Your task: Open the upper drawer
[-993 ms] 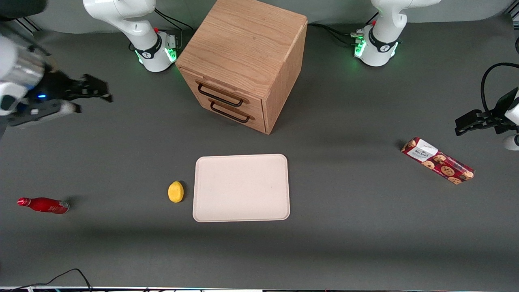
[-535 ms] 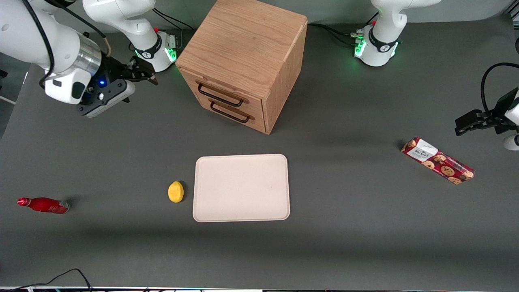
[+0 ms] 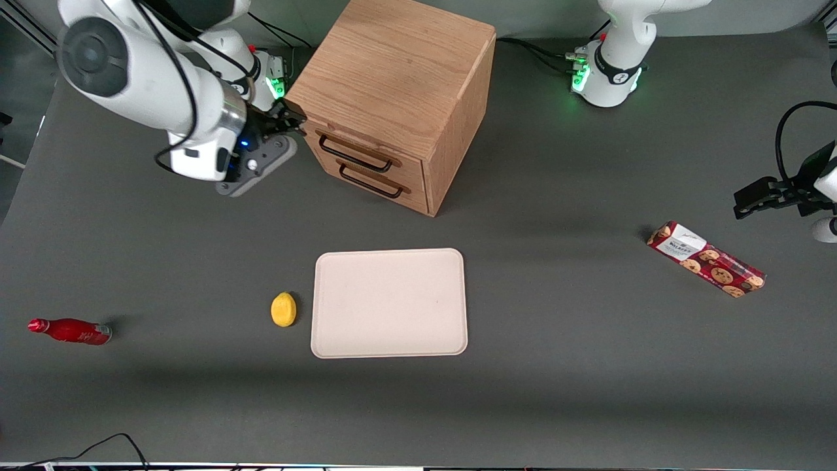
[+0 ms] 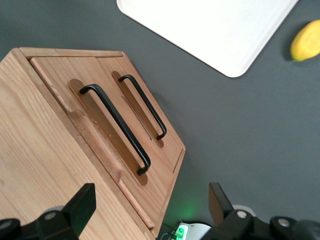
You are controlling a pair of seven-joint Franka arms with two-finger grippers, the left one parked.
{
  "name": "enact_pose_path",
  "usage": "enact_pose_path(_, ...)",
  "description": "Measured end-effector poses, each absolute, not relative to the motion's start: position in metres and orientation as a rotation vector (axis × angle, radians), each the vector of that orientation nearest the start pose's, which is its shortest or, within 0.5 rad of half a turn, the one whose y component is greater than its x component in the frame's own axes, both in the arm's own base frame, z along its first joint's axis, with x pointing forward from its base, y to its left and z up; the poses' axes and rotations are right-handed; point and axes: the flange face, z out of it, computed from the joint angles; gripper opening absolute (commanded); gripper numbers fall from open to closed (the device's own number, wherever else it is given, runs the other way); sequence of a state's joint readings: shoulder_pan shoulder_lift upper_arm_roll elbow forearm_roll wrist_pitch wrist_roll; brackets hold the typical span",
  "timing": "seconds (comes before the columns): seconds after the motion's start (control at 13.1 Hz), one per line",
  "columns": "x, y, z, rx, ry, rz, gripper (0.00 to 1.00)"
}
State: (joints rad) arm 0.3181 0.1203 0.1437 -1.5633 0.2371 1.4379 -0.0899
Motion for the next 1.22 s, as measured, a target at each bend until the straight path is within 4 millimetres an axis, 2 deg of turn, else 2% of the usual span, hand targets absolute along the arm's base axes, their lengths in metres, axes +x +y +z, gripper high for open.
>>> enact_pose_path(0.38,0.488,0.308,0.508,-2.724,-0.961,0.483,1.00)
enact_pose_path(0.76,0.474,0.335,0.461,-2.697,-1.023,0.489,1.00)
enact_pose_path(1.22,0.471,0.338,0.426,-2.679,-1.069,0.493,1.00)
